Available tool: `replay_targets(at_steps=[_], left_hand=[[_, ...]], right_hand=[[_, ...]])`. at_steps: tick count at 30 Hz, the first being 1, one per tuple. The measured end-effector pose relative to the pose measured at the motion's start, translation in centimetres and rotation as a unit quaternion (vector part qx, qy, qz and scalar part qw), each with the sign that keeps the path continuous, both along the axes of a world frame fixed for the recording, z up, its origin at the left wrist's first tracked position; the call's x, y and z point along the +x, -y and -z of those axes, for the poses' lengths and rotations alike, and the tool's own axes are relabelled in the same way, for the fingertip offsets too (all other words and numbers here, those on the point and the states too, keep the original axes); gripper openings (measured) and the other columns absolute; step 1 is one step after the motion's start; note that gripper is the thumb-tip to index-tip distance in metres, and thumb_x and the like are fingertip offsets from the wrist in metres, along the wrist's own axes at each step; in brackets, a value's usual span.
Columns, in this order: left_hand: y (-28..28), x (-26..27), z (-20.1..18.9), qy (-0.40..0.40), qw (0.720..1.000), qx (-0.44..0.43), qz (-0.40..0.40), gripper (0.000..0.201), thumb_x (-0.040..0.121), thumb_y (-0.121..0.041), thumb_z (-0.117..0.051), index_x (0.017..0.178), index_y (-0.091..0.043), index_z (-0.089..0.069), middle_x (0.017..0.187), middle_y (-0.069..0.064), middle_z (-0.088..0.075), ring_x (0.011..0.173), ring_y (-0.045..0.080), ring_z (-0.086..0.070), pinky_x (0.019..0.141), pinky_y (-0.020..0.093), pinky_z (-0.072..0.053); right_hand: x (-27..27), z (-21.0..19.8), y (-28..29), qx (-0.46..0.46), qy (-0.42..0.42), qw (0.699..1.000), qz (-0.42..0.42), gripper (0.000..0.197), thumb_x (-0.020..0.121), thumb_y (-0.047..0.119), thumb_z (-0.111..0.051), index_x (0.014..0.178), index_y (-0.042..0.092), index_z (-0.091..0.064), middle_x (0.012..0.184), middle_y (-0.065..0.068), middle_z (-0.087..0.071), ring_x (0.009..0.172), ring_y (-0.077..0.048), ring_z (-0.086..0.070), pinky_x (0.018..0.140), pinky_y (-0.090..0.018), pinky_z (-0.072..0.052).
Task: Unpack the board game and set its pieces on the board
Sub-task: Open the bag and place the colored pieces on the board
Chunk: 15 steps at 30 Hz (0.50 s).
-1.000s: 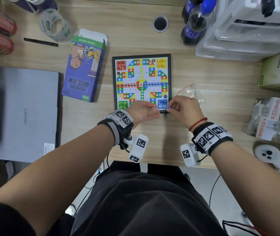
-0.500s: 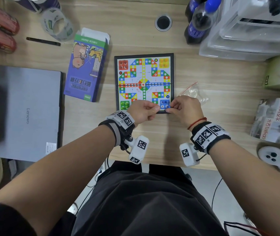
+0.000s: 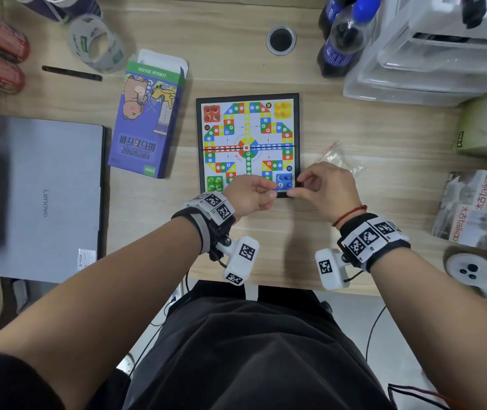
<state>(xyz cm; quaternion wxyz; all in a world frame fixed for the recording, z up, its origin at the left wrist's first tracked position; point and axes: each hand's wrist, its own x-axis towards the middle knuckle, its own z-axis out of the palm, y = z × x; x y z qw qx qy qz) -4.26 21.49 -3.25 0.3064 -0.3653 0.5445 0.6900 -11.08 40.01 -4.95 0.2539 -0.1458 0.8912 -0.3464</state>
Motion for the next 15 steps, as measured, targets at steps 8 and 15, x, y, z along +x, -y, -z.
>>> replay_targets(at_steps=[8,15], left_hand=[[-0.3,-0.3,-0.1,-0.005,1.000,0.019,0.024,0.025,0.093,0.001,-0.058,0.117,0.008,-0.060,0.083,0.010,-0.061,0.072,0.013,-0.057,0.068,0.018,-0.055],[0.3,-0.1,-0.1,0.005,0.999,0.038,-0.004,0.026,0.094,-0.001,-0.058,0.119,0.006,-0.059,0.081,0.007,-0.060,0.072,0.013,-0.058,0.068,0.020,-0.053]], right_hand=[[0.4,-1.5,1.6,-0.046,0.034,0.995,-0.088,0.017,0.074,0.027,-0.080,0.089,0.020,-0.074,0.074,0.007,-0.067,0.061,-0.006,-0.057,0.066,-0.021,-0.047],[0.4,-2.0,2.0,-0.042,0.013,0.995,-0.089,0.009,0.077,0.016,-0.077,0.084,0.017,-0.073,0.074,0.002,-0.070,0.065,-0.012,-0.063,0.071,-0.024,-0.053]])
